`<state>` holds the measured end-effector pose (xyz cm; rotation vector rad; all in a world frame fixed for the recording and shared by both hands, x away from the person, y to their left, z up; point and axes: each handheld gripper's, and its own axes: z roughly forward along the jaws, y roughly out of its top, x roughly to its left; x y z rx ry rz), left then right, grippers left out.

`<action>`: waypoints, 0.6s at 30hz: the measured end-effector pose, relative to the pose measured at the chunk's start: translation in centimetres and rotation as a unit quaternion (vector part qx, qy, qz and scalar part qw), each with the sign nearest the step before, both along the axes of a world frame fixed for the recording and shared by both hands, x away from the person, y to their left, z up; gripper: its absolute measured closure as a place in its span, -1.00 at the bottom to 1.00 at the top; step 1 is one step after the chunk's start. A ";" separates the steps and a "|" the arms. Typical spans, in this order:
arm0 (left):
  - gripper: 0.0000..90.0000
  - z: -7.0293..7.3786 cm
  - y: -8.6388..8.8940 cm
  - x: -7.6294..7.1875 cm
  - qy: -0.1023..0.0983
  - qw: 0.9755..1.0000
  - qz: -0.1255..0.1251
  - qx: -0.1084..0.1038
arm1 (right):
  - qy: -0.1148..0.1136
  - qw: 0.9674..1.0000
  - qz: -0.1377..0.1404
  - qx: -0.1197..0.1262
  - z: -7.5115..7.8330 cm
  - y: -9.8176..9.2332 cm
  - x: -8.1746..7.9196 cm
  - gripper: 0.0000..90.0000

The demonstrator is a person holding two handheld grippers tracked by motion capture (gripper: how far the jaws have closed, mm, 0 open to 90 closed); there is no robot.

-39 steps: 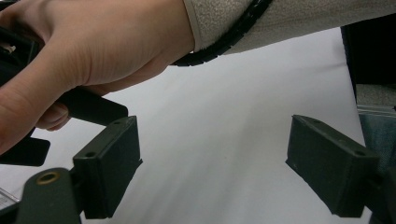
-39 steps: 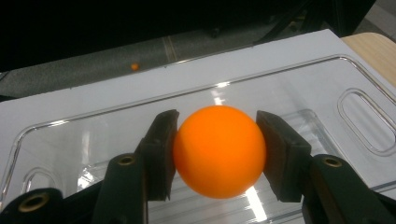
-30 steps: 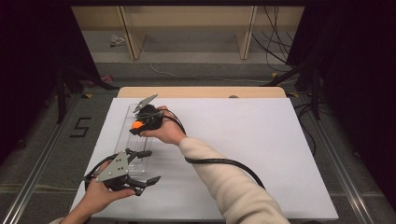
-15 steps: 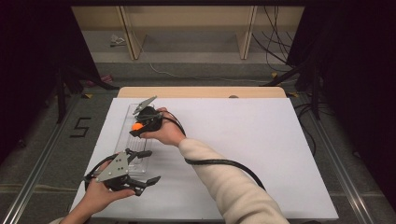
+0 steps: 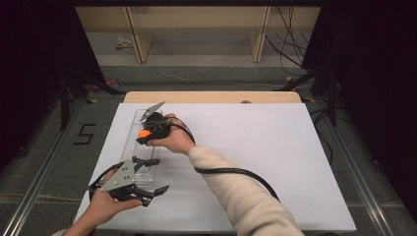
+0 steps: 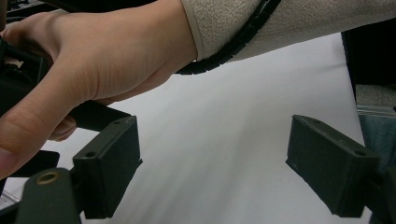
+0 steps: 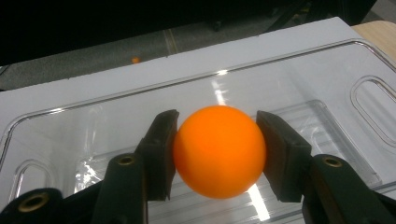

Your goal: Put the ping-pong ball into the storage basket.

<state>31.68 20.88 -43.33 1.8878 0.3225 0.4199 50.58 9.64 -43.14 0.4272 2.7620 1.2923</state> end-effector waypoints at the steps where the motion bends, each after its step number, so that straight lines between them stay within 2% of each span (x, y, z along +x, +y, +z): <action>1: -0.62 0.0 0.0 0.0 0.000 1.000 0.000 0.000 | 0.000 1.000 0.000 0.000 0.0 0.0 0.0 0.14; 8: -0.62 0.0 0.0 0.0 0.000 1.000 0.000 0.000 | 0.000 1.000 0.001 0.004 0.1 0.0 0.1 0.12; 18: -0.63 0.0 0.0 0.0 -0.001 1.000 0.000 0.000 | -0.004 1.000 -0.012 0.025 0.6 -0.2 0.1 -0.38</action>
